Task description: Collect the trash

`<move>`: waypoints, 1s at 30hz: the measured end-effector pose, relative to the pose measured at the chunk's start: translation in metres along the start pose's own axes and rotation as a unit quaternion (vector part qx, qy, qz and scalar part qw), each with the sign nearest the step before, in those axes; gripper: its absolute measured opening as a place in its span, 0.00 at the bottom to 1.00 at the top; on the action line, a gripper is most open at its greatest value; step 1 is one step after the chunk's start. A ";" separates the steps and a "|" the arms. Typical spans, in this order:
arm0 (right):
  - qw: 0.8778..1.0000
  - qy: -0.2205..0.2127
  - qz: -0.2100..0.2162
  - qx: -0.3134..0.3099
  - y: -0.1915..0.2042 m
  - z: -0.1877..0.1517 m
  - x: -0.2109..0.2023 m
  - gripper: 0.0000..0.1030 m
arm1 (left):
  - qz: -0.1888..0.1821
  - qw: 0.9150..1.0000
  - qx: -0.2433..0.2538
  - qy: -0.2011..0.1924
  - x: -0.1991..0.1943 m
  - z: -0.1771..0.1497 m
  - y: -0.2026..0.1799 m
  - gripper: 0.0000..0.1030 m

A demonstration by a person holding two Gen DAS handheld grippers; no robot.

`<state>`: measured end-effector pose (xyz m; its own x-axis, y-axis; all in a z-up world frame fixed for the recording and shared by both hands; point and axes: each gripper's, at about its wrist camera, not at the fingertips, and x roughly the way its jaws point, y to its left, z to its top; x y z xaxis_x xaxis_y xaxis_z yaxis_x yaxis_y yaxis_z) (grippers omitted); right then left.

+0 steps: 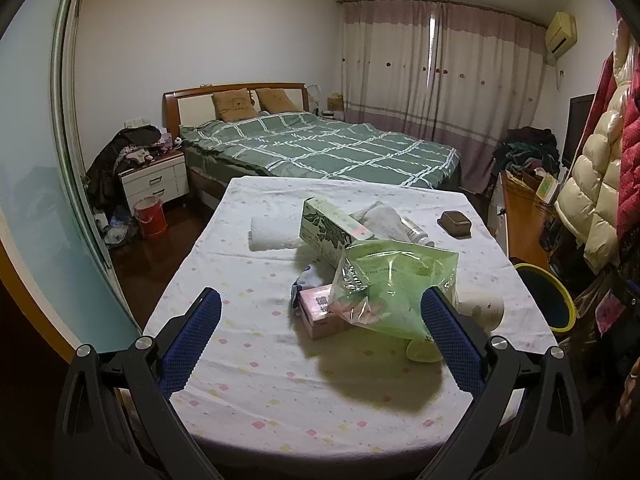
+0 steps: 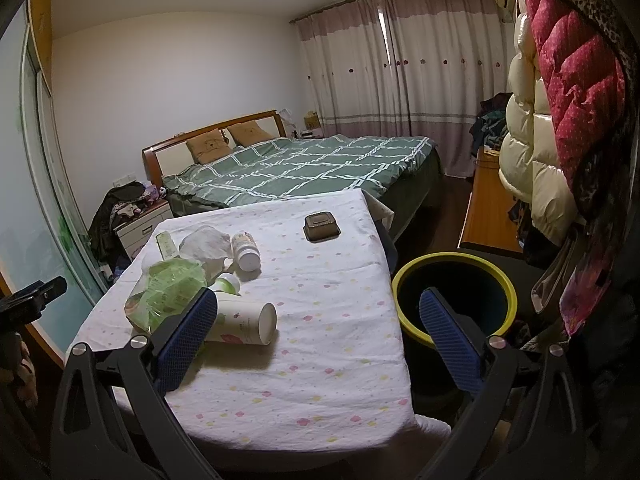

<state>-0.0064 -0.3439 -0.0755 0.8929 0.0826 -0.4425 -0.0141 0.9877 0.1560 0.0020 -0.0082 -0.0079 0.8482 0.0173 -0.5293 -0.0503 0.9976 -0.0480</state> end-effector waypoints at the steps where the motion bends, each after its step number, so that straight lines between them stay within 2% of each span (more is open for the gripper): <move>1: 1.000 0.000 -0.001 0.000 0.001 0.000 0.000 0.94 | 0.000 1.000 0.000 0.000 0.000 0.000 0.000 0.96; 30: 1.000 0.003 -0.004 0.003 -0.001 -0.001 0.004 0.94 | -0.003 1.000 0.004 0.003 0.003 -0.001 -0.001 0.96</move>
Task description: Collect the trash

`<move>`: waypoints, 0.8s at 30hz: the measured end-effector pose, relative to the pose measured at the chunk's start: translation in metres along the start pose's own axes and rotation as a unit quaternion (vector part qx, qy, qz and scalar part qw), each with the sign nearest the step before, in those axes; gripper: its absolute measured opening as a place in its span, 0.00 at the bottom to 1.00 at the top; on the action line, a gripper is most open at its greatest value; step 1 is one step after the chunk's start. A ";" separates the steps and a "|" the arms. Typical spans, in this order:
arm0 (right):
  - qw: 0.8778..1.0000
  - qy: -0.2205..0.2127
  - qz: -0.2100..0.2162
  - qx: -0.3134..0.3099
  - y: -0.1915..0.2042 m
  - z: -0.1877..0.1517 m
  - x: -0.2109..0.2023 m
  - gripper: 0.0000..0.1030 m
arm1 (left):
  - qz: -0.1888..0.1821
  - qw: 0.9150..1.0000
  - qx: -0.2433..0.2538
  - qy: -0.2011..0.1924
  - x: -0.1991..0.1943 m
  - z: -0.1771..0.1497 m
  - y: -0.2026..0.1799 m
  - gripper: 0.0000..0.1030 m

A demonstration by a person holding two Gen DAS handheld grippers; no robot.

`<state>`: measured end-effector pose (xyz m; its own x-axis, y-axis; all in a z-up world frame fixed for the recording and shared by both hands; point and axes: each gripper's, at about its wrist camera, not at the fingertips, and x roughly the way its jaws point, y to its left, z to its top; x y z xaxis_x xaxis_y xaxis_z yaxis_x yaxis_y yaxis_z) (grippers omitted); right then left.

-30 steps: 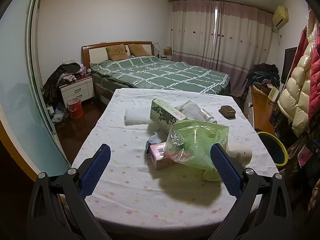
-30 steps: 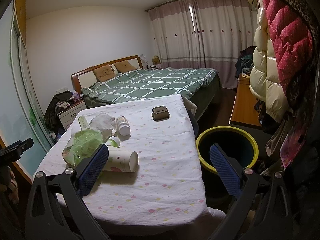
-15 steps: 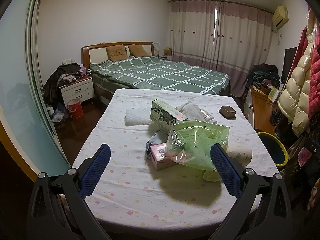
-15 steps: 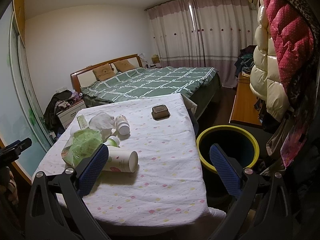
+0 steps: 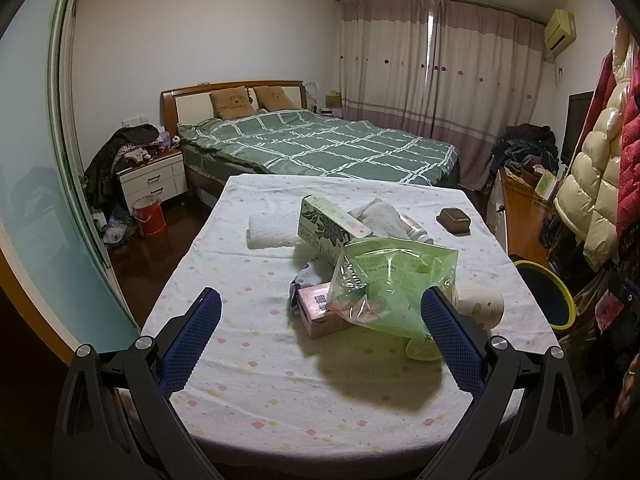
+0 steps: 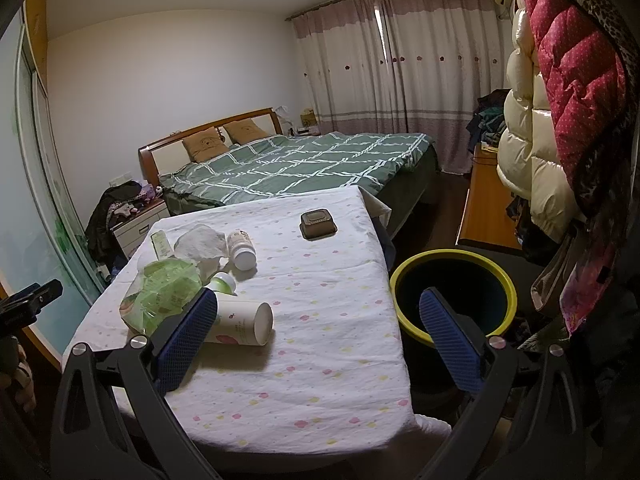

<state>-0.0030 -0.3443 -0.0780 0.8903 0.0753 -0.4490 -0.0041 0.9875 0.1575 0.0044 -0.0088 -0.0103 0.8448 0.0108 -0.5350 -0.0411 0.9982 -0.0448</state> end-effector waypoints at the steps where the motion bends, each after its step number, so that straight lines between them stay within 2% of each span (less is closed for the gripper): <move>1: 1.000 0.001 0.000 0.001 0.000 0.000 0.000 0.94 | 0.000 1.000 0.001 0.000 0.000 0.000 0.000 0.96; 24: 1.000 0.007 -0.005 0.002 -0.004 -0.001 0.005 0.94 | 0.000 1.000 0.001 0.010 0.005 0.000 -0.001 0.96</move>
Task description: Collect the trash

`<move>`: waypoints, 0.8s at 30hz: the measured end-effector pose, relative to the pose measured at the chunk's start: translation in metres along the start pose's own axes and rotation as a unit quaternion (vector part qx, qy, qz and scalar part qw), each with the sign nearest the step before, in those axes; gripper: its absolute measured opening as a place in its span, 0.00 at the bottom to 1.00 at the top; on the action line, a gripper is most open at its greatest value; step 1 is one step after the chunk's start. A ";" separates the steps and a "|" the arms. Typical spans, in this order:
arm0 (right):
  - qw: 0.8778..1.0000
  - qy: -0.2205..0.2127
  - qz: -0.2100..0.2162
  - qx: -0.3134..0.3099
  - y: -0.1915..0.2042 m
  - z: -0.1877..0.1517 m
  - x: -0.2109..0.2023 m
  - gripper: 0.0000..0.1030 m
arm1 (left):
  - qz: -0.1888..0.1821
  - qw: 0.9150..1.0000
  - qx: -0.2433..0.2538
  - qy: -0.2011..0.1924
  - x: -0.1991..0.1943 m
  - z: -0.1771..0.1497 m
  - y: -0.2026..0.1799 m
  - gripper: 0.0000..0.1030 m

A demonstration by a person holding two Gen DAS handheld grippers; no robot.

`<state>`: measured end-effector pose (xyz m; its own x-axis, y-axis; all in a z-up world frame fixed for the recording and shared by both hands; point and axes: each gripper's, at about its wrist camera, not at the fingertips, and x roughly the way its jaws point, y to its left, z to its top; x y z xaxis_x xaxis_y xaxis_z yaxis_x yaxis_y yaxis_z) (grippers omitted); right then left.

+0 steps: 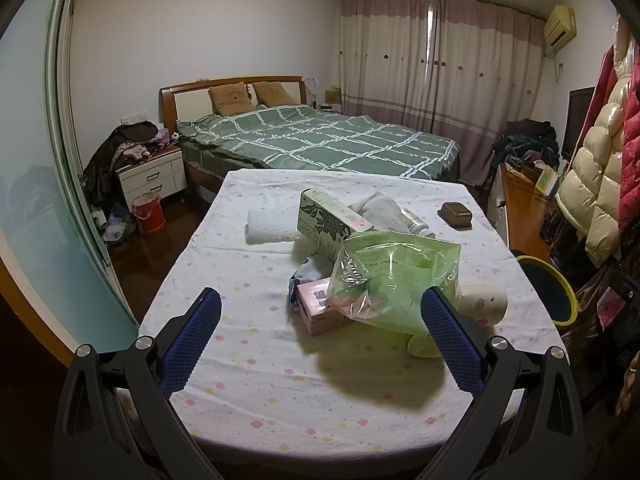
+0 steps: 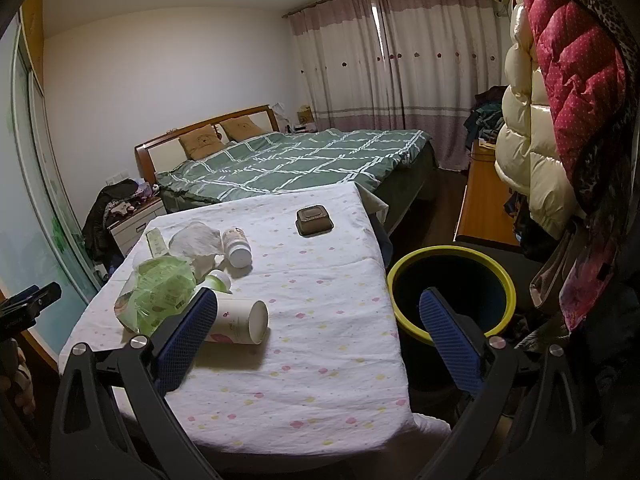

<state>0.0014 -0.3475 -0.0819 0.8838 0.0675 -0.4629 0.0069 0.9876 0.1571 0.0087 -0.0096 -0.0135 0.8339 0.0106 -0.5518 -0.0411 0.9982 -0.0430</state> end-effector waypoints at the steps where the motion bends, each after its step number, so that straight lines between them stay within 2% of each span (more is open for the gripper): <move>1: 1.000 0.001 0.000 0.000 0.000 0.000 0.000 0.94 | 0.000 1.000 0.000 0.001 0.000 0.000 0.000 0.96; 17: 1.000 0.020 0.005 -0.014 0.012 0.001 0.024 0.94 | 0.008 1.000 -0.010 -0.004 0.005 0.000 0.010 0.96; 21: 0.998 0.032 0.028 -0.038 0.035 0.005 0.043 0.94 | 0.013 1.000 -0.018 -0.003 0.007 0.000 0.018 0.96; 24: 0.994 0.048 0.066 -0.071 0.068 0.006 0.067 0.94 | 0.019 1.000 -0.023 0.001 0.012 -0.002 0.025 0.96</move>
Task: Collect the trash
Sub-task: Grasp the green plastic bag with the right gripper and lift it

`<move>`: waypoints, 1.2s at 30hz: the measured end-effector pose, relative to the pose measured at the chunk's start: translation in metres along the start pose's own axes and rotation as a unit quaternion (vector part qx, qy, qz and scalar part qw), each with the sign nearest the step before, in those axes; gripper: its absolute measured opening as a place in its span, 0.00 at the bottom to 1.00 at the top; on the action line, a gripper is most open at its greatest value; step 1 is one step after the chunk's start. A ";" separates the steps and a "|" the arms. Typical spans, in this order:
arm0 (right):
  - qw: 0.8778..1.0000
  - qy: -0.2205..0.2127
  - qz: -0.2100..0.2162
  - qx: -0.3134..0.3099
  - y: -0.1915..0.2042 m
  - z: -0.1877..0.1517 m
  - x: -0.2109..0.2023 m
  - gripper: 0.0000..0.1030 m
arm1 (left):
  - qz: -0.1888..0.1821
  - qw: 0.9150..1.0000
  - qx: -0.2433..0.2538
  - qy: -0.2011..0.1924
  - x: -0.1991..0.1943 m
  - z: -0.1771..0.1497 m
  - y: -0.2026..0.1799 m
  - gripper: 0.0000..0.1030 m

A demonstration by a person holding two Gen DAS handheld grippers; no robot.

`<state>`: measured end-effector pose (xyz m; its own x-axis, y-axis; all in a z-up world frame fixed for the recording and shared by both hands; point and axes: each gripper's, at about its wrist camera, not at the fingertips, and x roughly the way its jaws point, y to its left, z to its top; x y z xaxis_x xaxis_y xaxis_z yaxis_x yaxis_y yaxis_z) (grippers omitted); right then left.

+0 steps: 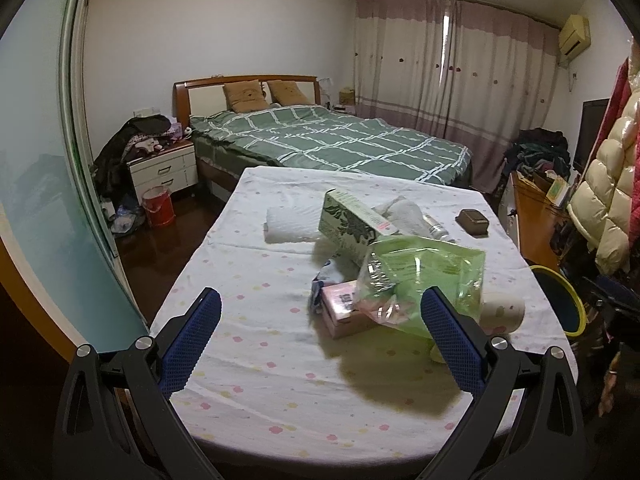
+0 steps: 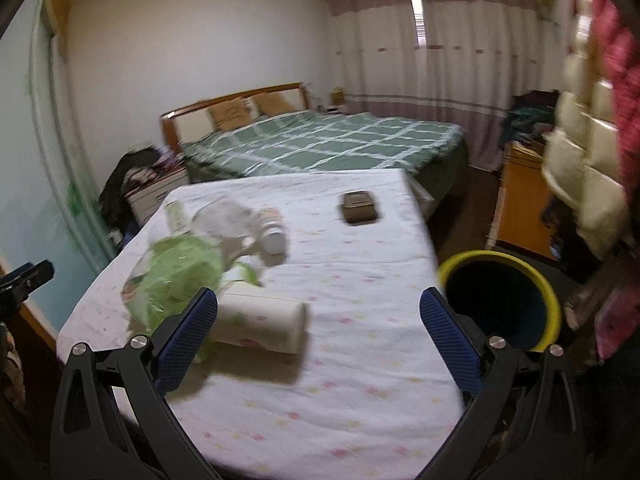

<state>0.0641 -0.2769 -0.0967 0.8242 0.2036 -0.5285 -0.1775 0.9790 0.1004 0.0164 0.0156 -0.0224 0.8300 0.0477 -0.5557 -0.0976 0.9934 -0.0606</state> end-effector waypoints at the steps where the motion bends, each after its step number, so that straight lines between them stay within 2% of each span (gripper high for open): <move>1: 1.000 0.003 0.011 -0.008 0.009 0.002 0.007 0.94 | 0.001 1.000 -0.002 0.001 0.001 0.000 0.002 0.96; 4: 0.999 0.007 0.047 -0.025 0.033 0.012 0.027 0.94 | 0.007 1.000 -0.006 0.002 0.006 -0.001 0.010 0.96; 8: 0.996 0.021 0.073 -0.044 0.058 0.023 0.052 0.94 | 0.018 1.000 -0.011 -0.002 0.011 0.000 0.020 0.96; 14: 0.993 0.064 0.085 -0.049 0.075 0.031 0.091 0.91 | 0.024 1.000 -0.012 0.009 0.024 -0.002 0.028 0.96; 18: 0.989 0.103 0.093 -0.044 0.078 0.030 0.110 0.77 | 0.025 1.000 -0.009 0.014 0.031 -0.003 0.029 0.96; 20: 0.987 0.117 0.098 -0.043 0.080 0.028 0.117 0.66 | 0.025 1.000 -0.009 0.015 0.033 -0.003 0.030 0.96; 21: 0.986 0.125 0.103 -0.038 0.080 0.028 0.121 0.56 | 0.024 1.000 -0.009 0.017 0.036 -0.003 0.030 0.96; 24: 0.985 0.131 0.114 -0.022 0.078 0.026 0.126 0.40 | 0.024 0.999 -0.011 0.021 0.041 -0.004 0.032 0.96; 26: 0.982 0.133 0.131 -0.009 0.076 0.027 0.126 0.36 | 0.024 0.999 -0.013 0.024 0.044 -0.004 0.033 0.96; 28: 0.981 0.132 0.141 0.000 0.075 0.027 0.124 0.26 | 0.024 0.999 -0.014 0.026 0.046 -0.005 0.033 0.96; 31: 0.981 0.125 0.148 0.009 0.073 0.031 0.119 0.19 | 0.024 0.999 -0.014 0.026 0.047 -0.006 0.033 0.96; 36: 0.983 0.101 0.152 0.016 0.068 0.040 0.103 0.19 | 0.023 0.999 -0.012 0.022 0.046 -0.006 0.034 0.96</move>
<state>0.1587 -0.1886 -0.1104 0.6111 0.4833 -0.6269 -0.3793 0.8739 0.3040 0.0478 0.0505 -0.0545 0.7991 0.0886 -0.5947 -0.1491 0.9874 -0.0532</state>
